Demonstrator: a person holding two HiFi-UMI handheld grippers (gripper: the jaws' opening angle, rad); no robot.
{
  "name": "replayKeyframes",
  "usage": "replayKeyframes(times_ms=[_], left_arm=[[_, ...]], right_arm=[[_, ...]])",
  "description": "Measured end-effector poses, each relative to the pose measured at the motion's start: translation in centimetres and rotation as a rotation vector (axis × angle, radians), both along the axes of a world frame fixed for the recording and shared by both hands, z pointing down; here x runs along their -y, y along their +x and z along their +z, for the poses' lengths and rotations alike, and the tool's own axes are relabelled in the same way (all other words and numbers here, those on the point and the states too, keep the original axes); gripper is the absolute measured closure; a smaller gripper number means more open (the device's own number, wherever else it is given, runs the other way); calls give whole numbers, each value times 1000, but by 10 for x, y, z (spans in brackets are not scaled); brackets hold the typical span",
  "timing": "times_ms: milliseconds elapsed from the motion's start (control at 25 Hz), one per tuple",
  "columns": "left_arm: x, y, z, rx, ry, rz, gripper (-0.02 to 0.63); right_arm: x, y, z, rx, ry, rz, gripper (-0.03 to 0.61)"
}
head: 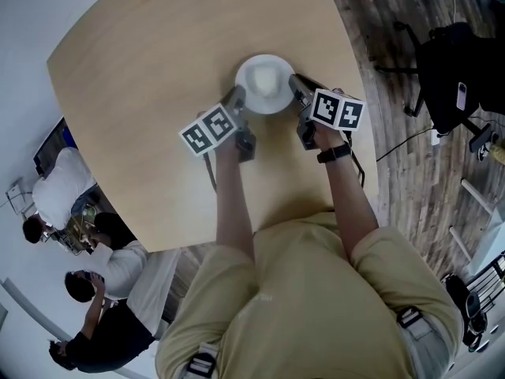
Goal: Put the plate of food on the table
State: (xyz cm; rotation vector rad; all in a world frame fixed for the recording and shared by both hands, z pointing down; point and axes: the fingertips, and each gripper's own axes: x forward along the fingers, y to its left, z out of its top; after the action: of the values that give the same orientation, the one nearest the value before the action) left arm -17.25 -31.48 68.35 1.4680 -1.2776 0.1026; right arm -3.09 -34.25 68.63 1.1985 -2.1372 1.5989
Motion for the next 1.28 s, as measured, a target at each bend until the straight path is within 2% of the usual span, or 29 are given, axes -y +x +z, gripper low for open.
replayKeyframes(times_ms=[200,480,600,720,1000,1120,1200,1280], left_arm=[[0,2,7,56,-30,-4,558],[1,-4,13,109,-52,-8,546],[4,0,9,106,-36,-2,468],[2,2,3,122,-7,11,442],[-28,-20,-21,173,80,19,428],[-29,-10,-39,225,157,52,451],[-34,-12,-52,252,215,73,462],[-44,-17,-66,277,259,84,472]], right_arm=[[2,0,3,-26,-4,-25,538],[4,-3,4,-31,4,1,534],[4,-5,3,-37,23,10,492],[3,-4,1,-43,42,8,466],[-11,11,-17,-147,161,10,451],[-10,27,-35,-226,261,-41,451],[-16,25,-49,-294,336,-83,451],[-30,21,-63,-312,387,-96,451]])
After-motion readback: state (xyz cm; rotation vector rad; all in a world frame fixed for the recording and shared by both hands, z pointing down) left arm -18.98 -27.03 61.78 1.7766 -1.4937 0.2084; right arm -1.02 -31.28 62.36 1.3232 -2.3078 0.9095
